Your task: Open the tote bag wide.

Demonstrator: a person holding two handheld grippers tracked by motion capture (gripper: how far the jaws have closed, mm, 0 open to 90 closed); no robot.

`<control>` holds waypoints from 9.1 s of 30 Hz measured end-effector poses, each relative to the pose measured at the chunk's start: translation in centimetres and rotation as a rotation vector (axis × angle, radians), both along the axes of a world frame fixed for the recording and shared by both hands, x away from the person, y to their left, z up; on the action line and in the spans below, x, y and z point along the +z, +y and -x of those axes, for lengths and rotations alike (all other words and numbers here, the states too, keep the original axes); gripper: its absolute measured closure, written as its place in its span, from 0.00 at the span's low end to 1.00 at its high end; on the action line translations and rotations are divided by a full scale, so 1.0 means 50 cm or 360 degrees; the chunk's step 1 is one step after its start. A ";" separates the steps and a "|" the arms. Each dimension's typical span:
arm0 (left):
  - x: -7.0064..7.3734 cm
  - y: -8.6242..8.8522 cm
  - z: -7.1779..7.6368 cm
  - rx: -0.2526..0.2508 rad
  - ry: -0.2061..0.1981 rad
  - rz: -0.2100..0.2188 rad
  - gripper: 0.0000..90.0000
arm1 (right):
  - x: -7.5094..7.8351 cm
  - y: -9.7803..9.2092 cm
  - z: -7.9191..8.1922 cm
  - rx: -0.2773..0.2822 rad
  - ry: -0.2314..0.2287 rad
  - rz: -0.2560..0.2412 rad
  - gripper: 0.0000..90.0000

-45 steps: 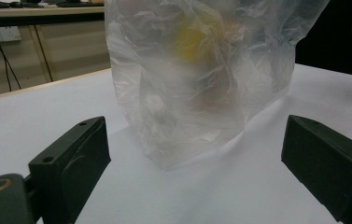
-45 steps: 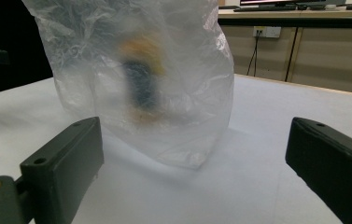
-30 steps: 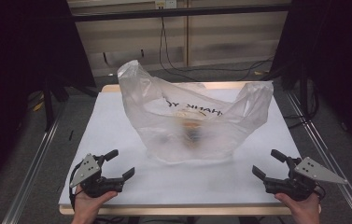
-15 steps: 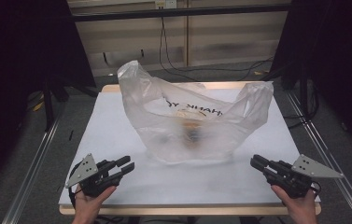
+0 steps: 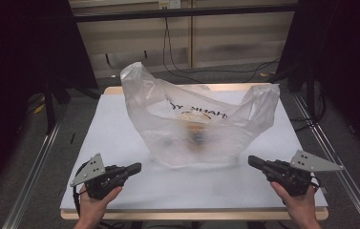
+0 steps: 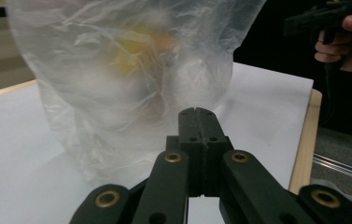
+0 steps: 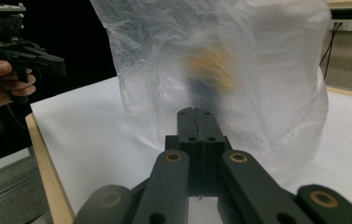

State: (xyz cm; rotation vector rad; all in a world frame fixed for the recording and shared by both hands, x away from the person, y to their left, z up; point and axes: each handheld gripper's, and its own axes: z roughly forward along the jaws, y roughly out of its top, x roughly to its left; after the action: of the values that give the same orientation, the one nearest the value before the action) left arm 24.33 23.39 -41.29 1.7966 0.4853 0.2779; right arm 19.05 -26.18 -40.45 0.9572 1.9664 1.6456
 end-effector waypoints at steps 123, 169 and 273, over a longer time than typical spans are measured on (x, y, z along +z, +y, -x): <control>-0.081 -0.289 -0.276 -0.0166 0.0321 -0.0346 1.00 | -0.111 0.183 -0.323 0.0105 0.0425 0.0376 1.00; -0.017 -0.188 -0.202 -0.0160 0.0253 -0.0202 1.00 | 0.016 0.057 -0.180 0.0082 0.0205 0.0139 1.00; -0.089 -0.125 -0.267 -0.0010 0.0346 -0.0362 1.00 | -0.111 0.020 -0.246 0.0034 0.0478 0.0269 1.00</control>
State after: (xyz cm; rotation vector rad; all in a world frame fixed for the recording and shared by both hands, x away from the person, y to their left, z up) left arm 37.68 17.15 -45.73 2.0620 0.6209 0.1371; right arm 31.34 -25.20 -46.00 1.1751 2.2750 1.3830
